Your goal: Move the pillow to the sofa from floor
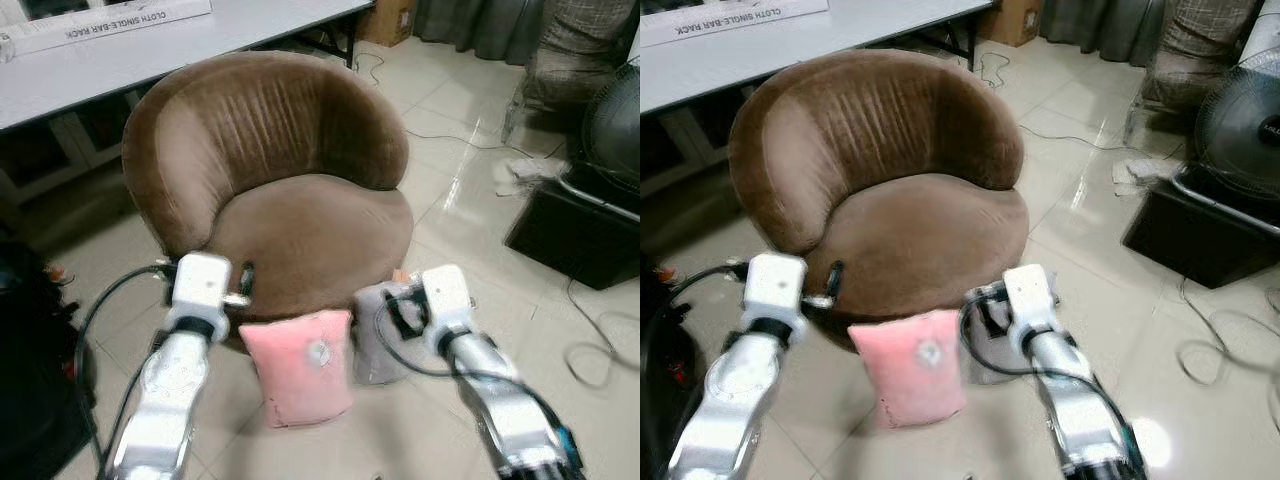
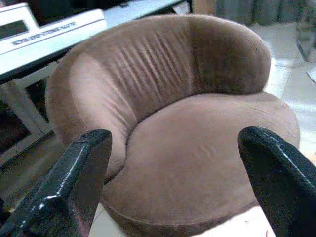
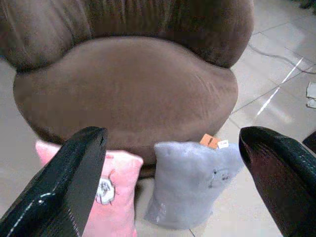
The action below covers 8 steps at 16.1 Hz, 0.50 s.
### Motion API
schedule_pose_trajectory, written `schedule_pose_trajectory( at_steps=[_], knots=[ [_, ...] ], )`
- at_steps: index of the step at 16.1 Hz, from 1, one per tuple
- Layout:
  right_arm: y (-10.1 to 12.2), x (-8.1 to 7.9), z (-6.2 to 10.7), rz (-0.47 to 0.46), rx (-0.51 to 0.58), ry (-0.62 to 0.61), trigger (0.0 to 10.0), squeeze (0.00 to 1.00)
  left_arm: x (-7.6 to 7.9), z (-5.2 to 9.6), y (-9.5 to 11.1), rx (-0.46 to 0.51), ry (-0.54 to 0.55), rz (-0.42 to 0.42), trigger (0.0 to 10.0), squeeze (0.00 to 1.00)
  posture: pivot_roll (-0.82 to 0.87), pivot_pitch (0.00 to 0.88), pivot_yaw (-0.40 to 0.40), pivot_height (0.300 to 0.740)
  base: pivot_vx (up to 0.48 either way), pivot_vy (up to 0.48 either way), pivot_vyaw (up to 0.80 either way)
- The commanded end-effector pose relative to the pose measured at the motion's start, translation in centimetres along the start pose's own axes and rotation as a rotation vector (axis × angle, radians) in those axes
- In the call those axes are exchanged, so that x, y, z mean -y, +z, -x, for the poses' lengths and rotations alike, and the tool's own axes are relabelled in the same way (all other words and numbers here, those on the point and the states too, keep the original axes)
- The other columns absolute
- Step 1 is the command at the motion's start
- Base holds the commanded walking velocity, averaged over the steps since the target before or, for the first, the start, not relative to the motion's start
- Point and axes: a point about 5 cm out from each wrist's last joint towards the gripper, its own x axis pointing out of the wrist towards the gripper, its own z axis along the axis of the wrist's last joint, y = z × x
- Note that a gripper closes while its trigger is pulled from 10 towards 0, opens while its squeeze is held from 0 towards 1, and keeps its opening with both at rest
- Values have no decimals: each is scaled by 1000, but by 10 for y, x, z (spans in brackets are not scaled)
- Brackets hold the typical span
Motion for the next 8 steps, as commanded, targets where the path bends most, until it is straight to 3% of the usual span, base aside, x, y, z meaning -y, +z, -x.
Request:
schedule_pose_trajectory(
  at_steps=[1, 2, 4, 8],
  knots=[
    [3, -5, -1, -7, 8, 17, 10000, 0, -4, 0, -2, -13, -5, -12, 10000, 0, 34, 0, 11, 740, 334, 0, 800],
    [3, -6, 0, -27, 12, 14, 10000, 0, -5, 0, -2, -13, -7, -13, 10000, 0, 28, 0, 22, 740, 337, 0, 800],
    [1, -5, 1, -72, 8, -9, 10000, 0, -5, -1, -1, -9, -13, -13, 10000, 0, 26, 0, 27, 740, 366, 0, 0],
    [-3, -2, 1, -63, -14, -24, 10000, 0, -4, -2, 0, -4, -26, -16, 10000, 0, 24, 0, 30, 740, 387, 0, 0]
  ],
)
